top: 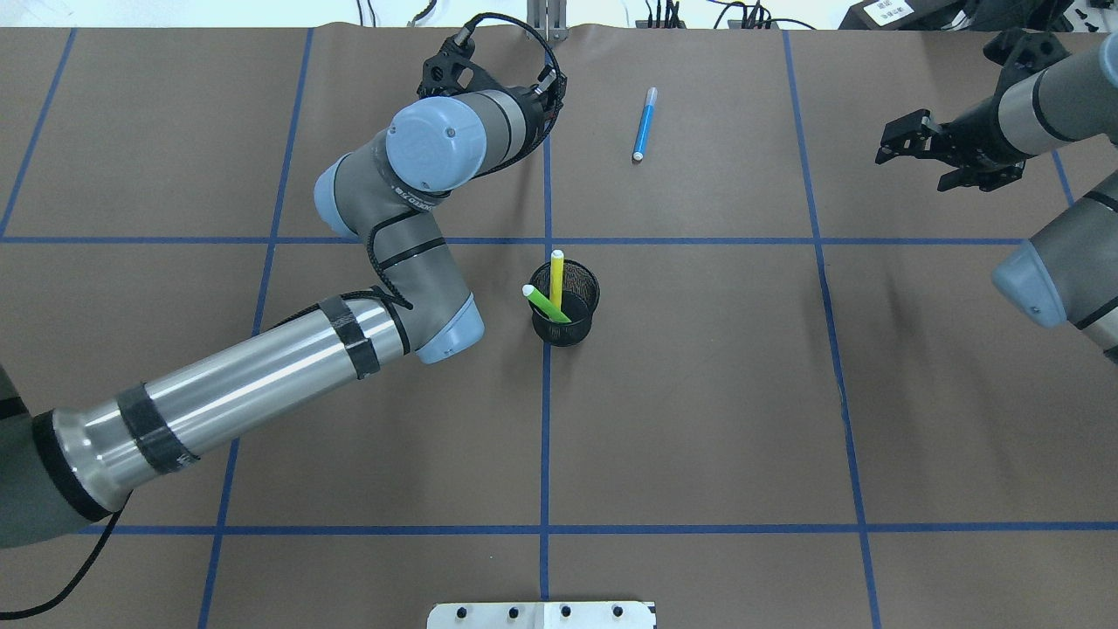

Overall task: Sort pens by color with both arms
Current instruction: 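Place the red-capped marker beside the blue marker while the right gripper returns to the cup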

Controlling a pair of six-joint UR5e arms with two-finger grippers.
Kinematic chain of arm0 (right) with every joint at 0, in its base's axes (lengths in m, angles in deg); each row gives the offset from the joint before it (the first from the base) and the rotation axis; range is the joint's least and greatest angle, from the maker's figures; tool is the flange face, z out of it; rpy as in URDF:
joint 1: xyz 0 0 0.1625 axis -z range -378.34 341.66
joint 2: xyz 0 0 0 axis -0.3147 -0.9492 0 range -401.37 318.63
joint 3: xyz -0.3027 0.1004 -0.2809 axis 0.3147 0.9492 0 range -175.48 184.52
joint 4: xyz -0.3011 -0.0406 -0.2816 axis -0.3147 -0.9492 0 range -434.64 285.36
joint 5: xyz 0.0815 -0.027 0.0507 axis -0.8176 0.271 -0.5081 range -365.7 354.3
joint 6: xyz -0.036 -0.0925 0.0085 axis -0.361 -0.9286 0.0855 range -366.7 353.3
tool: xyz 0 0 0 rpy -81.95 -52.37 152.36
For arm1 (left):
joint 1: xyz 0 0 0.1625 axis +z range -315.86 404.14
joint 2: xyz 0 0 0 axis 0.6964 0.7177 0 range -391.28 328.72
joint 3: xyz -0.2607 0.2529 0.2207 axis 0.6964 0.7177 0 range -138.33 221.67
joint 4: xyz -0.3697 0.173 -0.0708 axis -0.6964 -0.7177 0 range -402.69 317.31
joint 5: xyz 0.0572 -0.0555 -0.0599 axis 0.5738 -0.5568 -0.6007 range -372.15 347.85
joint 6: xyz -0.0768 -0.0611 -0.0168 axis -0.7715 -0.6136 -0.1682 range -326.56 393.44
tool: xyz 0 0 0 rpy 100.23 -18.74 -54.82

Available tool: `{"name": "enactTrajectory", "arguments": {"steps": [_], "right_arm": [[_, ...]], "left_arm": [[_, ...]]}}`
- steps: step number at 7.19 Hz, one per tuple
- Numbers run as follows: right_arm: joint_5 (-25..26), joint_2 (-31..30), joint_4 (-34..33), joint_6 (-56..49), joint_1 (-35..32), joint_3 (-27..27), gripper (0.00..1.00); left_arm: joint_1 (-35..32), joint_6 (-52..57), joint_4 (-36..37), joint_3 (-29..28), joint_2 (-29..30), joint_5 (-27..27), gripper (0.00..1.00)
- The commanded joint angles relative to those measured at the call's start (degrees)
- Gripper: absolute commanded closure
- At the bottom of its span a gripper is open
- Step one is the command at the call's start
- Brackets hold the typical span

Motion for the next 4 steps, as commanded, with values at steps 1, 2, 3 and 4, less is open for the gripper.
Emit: {"name": "enactTrajectory", "arguments": {"steps": [1,2,3,4], "right_arm": [[0.19,-0.16,0.0,0.07,0.18,0.0,0.0],[0.19,-0.16,0.0,0.07,0.27,0.0,0.0],[0.19,-0.16,0.0,0.24,0.45,-0.09,0.0],[0.19,-0.25,0.0,0.25,0.45,0.0,0.0]], "left_arm": [[0.06,0.09,-5.95,-14.07,6.76,0.1,1.0],[0.24,0.18,-6.05,-16.11,7.56,-0.07,1.0],[0.41,0.18,-6.05,-19.0,9.13,-0.16,1.0],[0.5,0.09,-6.14,-20.42,9.67,-1.21,1.0]]}}
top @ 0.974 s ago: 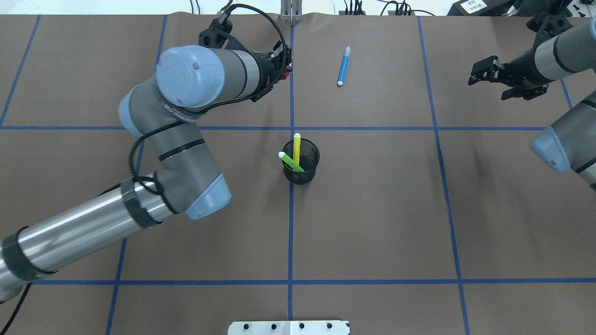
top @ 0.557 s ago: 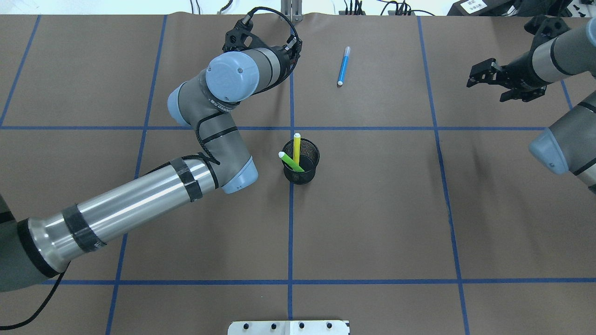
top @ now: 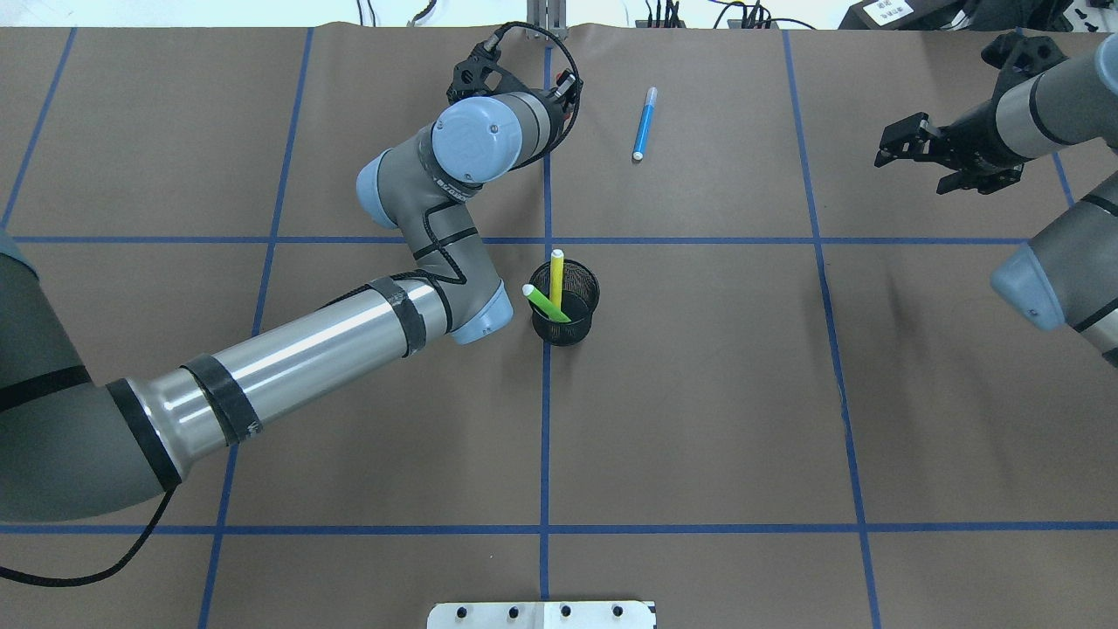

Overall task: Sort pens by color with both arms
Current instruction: 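Place the red-capped marker beside the blue marker while the right gripper returns to the cup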

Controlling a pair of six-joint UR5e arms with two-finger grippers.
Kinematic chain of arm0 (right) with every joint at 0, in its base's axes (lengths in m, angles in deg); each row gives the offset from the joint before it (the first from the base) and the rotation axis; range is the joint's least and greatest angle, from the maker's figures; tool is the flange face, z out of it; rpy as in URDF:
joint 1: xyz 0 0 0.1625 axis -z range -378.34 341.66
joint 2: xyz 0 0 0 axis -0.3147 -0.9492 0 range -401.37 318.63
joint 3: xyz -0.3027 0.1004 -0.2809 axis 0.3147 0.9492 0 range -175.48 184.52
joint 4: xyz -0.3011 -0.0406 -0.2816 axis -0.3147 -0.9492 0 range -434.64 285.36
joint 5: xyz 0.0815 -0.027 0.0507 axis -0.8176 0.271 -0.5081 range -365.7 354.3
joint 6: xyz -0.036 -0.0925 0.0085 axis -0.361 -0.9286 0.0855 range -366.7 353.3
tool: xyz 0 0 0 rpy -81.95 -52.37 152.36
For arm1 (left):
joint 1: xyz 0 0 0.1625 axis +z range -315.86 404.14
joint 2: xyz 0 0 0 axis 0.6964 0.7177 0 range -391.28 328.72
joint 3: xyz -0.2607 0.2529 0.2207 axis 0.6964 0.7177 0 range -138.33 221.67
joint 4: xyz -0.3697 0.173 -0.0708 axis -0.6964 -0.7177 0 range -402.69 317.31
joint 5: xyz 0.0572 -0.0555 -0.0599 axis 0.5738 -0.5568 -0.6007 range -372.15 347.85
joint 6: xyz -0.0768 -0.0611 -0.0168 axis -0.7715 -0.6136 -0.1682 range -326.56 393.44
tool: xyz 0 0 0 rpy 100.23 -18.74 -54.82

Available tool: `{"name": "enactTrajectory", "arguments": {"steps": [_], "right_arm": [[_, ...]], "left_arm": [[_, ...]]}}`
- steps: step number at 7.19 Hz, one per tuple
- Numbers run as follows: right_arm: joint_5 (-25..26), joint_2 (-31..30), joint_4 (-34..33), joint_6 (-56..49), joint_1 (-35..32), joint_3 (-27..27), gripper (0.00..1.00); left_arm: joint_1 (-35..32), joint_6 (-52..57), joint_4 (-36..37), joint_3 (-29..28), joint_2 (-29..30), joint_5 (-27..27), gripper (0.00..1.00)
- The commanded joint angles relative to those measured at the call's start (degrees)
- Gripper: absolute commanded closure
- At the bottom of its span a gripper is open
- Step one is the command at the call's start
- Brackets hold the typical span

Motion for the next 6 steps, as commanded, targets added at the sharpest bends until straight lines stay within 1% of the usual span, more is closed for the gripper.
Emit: {"name": "enactTrajectory", "arguments": {"steps": [1,2,3,4,5,6], "right_arm": [[-0.08,0.02,0.0,0.06,0.07,-0.14,0.0],[-0.08,0.11,0.0,0.15,0.16,-0.31,0.0],[0.0,0.98,0.0,1.19,0.68,-0.4,0.0],[1.05,3.69,0.0,8.08,3.47,-0.49,0.0],[5.5,6.06,0.0,15.11,8.55,-1.54,0.0],[10.5,10.79,-0.61,24.92,14.78,-1.72,0.0]], "left_arm": [[0.15,0.03,-0.98,-2.48,1.16,-1.8,0.99],[0.15,0.03,-1.16,-2.48,1.16,-3.2,0.02],[0.06,0.12,-1.08,-1.61,1.16,-4.35,0.0],[-1.16,1.08,-0.64,1.36,0.9,-7.06,0.0],[-3.17,1.26,-0.55,5.04,-1.37,-11.26,0.0],[-5.28,1.26,-0.38,13.61,-7.57,-15.83,0.0]]}}
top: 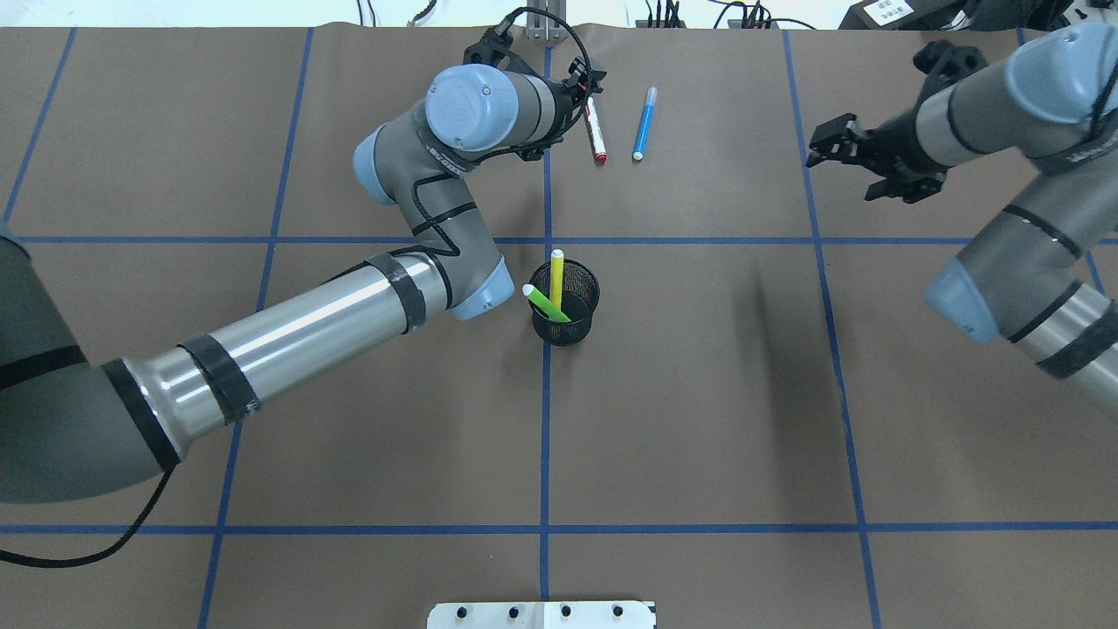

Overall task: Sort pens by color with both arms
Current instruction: 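Place the red-capped marker beside the blue marker while the right gripper returns to the cup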

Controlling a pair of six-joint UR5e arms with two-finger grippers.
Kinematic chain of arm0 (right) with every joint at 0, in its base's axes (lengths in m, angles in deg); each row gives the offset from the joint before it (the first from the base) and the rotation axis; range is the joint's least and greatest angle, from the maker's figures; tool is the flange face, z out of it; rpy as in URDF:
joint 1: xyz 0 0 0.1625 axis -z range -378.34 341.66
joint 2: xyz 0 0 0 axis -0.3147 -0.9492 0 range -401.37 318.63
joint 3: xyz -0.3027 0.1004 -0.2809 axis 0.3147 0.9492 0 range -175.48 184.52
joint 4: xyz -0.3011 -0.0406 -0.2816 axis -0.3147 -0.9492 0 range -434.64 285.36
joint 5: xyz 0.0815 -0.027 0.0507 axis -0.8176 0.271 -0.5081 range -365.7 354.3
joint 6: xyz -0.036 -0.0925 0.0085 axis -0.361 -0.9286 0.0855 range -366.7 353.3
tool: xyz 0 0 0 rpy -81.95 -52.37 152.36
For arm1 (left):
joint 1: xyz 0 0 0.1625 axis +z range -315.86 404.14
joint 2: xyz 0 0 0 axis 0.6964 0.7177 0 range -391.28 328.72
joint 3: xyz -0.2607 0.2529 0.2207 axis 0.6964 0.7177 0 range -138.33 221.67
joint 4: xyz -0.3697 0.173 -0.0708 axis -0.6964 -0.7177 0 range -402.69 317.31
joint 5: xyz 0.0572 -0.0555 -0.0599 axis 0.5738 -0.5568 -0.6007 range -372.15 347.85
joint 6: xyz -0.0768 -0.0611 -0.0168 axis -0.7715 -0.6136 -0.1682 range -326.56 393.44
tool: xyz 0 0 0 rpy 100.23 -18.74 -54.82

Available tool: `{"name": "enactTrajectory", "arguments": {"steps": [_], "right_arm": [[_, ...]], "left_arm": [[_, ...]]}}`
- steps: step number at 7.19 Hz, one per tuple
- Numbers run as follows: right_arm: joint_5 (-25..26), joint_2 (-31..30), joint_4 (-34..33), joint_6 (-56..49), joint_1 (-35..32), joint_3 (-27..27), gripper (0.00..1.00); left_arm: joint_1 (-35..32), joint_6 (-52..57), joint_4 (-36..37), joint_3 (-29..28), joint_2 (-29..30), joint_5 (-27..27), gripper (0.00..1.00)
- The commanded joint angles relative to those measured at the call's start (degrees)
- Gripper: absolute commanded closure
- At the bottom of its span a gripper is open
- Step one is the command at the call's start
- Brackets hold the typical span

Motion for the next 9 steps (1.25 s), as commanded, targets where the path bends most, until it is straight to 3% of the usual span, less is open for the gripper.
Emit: {"name": "enactTrajectory", "arguments": {"steps": [1,4,5,7,9], "right_arm": [[8.76,8.17,-0.57,18.57,11.65,-0.6,0.0],[9.41,17.49,-3.79,29.53,16.35,-0.34,0.0],[9.58,23.88,-14.0,29.54,16.96,0.18,0.01],[12.11,27.27,-21.73,29.46,21.16,0.45,0.01],[12.49,35.85,-32.25,24.57,22.68,7.53,0.02]], "left_arm": [[-4.8,0.18,0.22,15.66,-11.36,-8.71,0.0],[-17.7,0.35,0.14,25.21,-21.67,-28.72,0.0],[-20.62,1.83,-0.39,27.14,-25.44,-33.74,0.0],[-25.54,6.93,-1.17,30.67,-32.22,-41.22,0.0],[-28.02,7.03,-1.45,33.39,-35.49,-44.42,0.0]]}}
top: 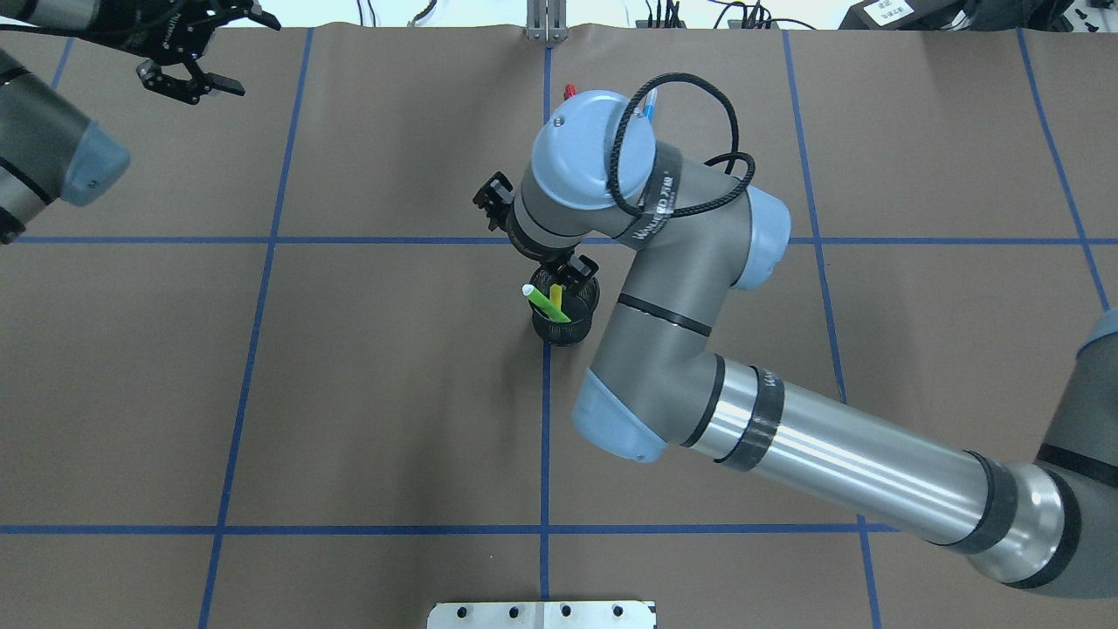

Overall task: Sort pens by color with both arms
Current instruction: 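Lower the right gripper into the cup toward the green marker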

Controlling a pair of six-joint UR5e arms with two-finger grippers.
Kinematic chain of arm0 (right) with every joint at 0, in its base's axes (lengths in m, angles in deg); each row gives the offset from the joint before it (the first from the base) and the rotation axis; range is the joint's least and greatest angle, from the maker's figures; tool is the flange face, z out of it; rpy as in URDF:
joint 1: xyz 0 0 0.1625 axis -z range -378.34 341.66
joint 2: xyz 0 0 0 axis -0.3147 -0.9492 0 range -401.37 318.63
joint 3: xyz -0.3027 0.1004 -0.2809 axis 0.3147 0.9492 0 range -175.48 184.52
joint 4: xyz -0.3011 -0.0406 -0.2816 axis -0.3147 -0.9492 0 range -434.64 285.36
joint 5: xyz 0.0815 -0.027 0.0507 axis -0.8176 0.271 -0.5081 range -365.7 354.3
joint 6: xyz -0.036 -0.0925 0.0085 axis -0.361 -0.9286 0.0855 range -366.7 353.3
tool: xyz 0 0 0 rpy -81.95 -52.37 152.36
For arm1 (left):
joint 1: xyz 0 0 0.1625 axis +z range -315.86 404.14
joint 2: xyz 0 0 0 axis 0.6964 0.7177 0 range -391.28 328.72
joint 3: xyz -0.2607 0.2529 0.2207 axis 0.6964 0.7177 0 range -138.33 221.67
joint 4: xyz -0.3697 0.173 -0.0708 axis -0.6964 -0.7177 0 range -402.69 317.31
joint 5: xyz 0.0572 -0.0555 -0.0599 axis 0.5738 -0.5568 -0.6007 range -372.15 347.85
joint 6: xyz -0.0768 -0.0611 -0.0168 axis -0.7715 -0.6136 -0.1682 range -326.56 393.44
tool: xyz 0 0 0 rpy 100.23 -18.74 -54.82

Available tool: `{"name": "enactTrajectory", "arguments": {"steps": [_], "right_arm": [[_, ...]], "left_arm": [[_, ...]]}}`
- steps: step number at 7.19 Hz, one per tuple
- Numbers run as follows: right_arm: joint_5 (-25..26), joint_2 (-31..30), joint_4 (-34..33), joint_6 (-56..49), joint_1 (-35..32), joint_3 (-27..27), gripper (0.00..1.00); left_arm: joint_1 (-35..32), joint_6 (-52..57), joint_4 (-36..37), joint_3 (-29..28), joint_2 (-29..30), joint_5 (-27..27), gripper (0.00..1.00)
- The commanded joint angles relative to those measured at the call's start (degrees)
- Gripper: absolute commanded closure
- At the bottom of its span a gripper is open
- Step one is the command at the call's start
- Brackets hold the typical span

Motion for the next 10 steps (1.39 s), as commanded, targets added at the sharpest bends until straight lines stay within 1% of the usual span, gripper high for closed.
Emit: {"name": "enactTrajectory", "arguments": {"steps": [1,2,3,4,5,6,7,8,9,10], "right_arm": [[-0.08,9.97,-15.09,-12.36,1.98,8.44,0.05],[-0.08,11.41,-19.96,-18.37,2.25,9.1,0.09],[-0.08,12.21,-22.71,-23.56,2.77,10.23,0.11],[-0.08,13.44,-26.04,-29.53,2.87,11.98,0.12],[0.01,15.36,-29.73,-34.72,3.13,14.0,0.15],[0.53,17.99,-30.81,-37.04,3.22,17.85,0.22],[0.71,18.72,-30.91,-39.67,3.22,19.63,0.26],[0.8,18.29,-31.0,-41.09,3.31,19.82,0.3],[1.15,18.63,-33.87,-44.85,3.31,19.82,0.31],[2.02,18.64,-34.59,-45.49,3.48,19.91,0.31]], "left_arm": [[-1.25,0.25,-0.17,2.22,-2.44,-1.91,0.0],[-1.25,0.25,-0.17,2.67,-2.97,-2.0,0.0],[-1.25,0.33,-0.17,3.71,-4.11,-2.0,0.0],[-1.25,0.34,-0.17,4.16,-4.46,-2.09,0.0],[-1.16,0.34,-0.17,4.16,-4.47,-2.09,0.0],[-1.16,0.25,-0.17,4.16,-4.47,-2.09,0.0],[-1.16,0.25,-0.26,4.16,-4.47,-2.09,0.0],[-1.07,0.25,-0.43,4.77,-5.08,-2.09,0.0],[-1.07,0.25,-0.61,4.78,-5.26,-2.09,0.0],[-1.07,0.16,-0.7,4.87,-5.26,-2.09,0.0]]}}
